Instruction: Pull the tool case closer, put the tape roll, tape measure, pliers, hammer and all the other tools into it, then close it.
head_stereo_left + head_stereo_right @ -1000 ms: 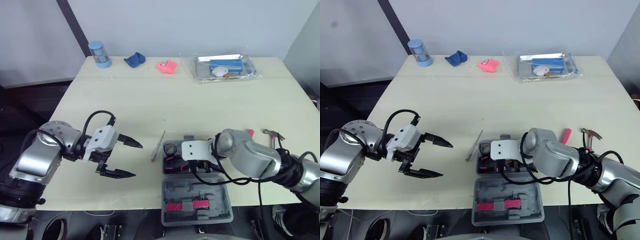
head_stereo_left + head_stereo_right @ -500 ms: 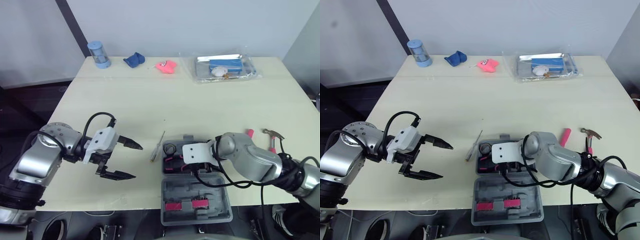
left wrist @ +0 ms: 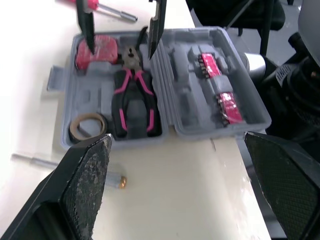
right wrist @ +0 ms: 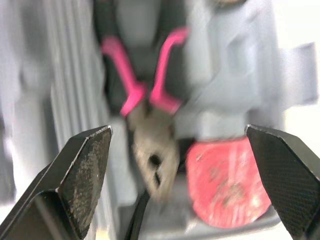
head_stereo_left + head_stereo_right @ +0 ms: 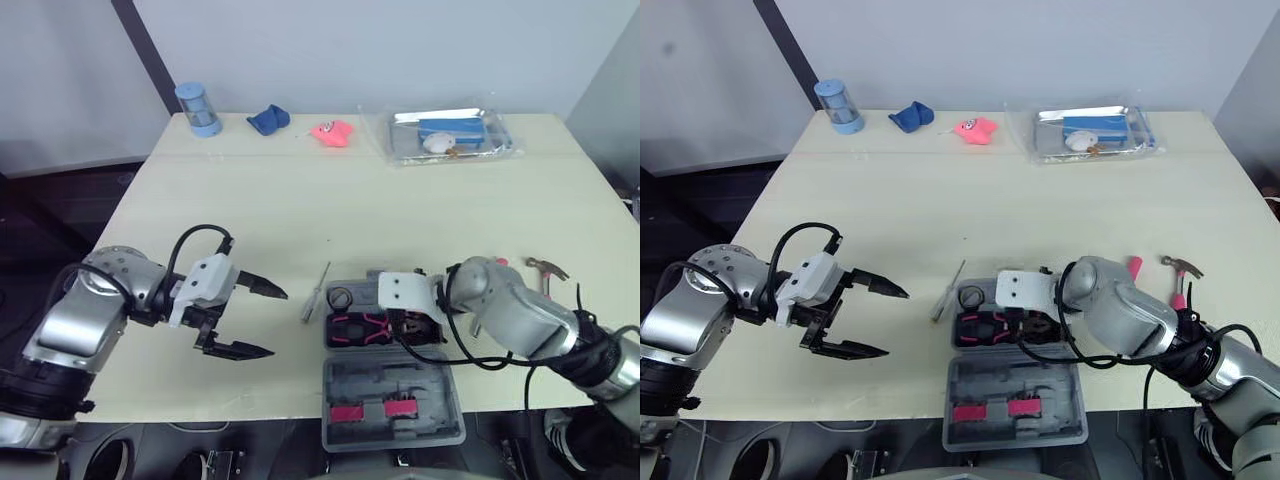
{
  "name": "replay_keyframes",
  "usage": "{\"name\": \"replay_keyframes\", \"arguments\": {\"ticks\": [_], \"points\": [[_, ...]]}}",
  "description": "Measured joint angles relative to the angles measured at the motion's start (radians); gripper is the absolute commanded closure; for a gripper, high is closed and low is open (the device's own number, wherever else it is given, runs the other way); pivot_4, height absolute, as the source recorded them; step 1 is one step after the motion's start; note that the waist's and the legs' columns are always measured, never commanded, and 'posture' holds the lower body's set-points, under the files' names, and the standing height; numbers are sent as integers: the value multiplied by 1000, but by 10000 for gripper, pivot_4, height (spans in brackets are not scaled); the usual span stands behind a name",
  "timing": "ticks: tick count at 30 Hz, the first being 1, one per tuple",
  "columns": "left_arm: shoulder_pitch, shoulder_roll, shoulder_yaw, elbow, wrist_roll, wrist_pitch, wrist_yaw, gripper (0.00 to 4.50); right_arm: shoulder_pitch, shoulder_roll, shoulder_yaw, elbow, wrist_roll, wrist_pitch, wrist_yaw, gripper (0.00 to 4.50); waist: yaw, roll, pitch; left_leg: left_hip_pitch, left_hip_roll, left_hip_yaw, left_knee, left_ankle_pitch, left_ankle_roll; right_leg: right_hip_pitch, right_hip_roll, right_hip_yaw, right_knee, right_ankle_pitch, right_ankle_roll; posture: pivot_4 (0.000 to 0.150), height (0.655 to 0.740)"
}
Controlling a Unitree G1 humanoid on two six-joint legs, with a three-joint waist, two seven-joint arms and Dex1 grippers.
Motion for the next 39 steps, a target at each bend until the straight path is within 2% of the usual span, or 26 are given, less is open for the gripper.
{"name": "replay_keyframes", "arguments": {"ticks": [3, 6, 7, 9, 10, 11, 17, 28, 31, 34, 38, 39], "points": [[4, -13, 9, 1, -15, 1, 2, 0, 94, 22, -107, 14, 34, -148, -33, 8282, 1, 0, 0, 0, 0, 0, 0, 0, 0, 0, 0, 0, 0, 0, 0, 1500, 7400], [9, -27, 31, 2, -27, 3, 6, 0, 186, 41, -198, 34, 71, -217, -55, 25152, 5, 0, 0, 0, -1, 0, 0, 0, 0, 1, -1, 0, 0, 0, 0, 1500, 7400], [10, -34, 36, 2, -36, 5, 7, 0, 215, 56, -222, 46, 88, -237, -61, 28532, 5, 0, 0, 0, -1, 0, 0, 0, 0, 1, -1, 0, 0, 0, 0, 1500, 7400], [12, -43, 38, 1, -44, 10, 8, 0, 272, 92, -269, 68, 122, -299, -65, 38877, 4, 0, 0, 0, -1, 0, 0, 0, 0, 1, 0, 0, 0, 0, 0, 1500, 7400], [18, -47, 38, 1, -45, 10, 8, 0, 307, 108, -282, 96, 136, -362, -64, 42784, 4, 0, 0, 1, -1, 1, 0, 0, 0, 1, 0, 1, 0, 0, 0, 1500, 7400], [19, -48, 38, 2, -45, 10, 8, 0, 322, 114, -287, 113, 141, -390, -63, 44084, 3, 0, 0, 1, -1, 0, 0, 0, 0, 1, 0, 0, 0, 0, 0, 1500, 7400], [19, -59, 38, 6, -43, 6, 8, 0, 373, 158, -311, 252, 153, -573, -49, 44084, 2, 0, 0, 2, -1, 1, 0, 0, 0, 1, 0, 1, 1, 0, 0, 1500, 7400], [19, -61, 38, 16, -37, -4, 8, 0, 392, 193, -306, 419, 132, -722, -22, 44084, 1, 0, 0, 4, -1, 2, 0, 0, 0, 2, 0, 2, 2, 0, 0, 1500, 7400], [19, -61, 38, 17, -35, -4, 8, 0, 391, 189, -292, 456, 120, -749, -11, 44084, 3, 0, 0, 9, -1, 3, 0, 0, 0, 6, 0, 3, 2, 0, 0, 1500, 7400], [19, -61, 38, 17, -34, -4, 8, 0, 388, 178, -284, 467, 108, -749, -5, 44084, 15, 0, -2, 19, -1, 2, -2, -2, 4, 18, 0, 2, -1, 0, 0, 1500, 7400], [29, -63, 38, 17, -33, -4, 11, 0, 386, 178, -283, 497, 103, -748, -1, 44084, 25, -2, -11, 24, -1, 2, -2, -3, 5, 22, 0, 2, -3, 0, 0, 1500, 7400], [30, -69, 38, 17, -33, -4, 14, 0, 381, 188, -282, 519, 103, -748, -3, 44084, 26, -2, -13, 33, -1, 2, -5, -3, 6, 31, 0, 2, -5, -1, 0, 1500, 7400]]}}
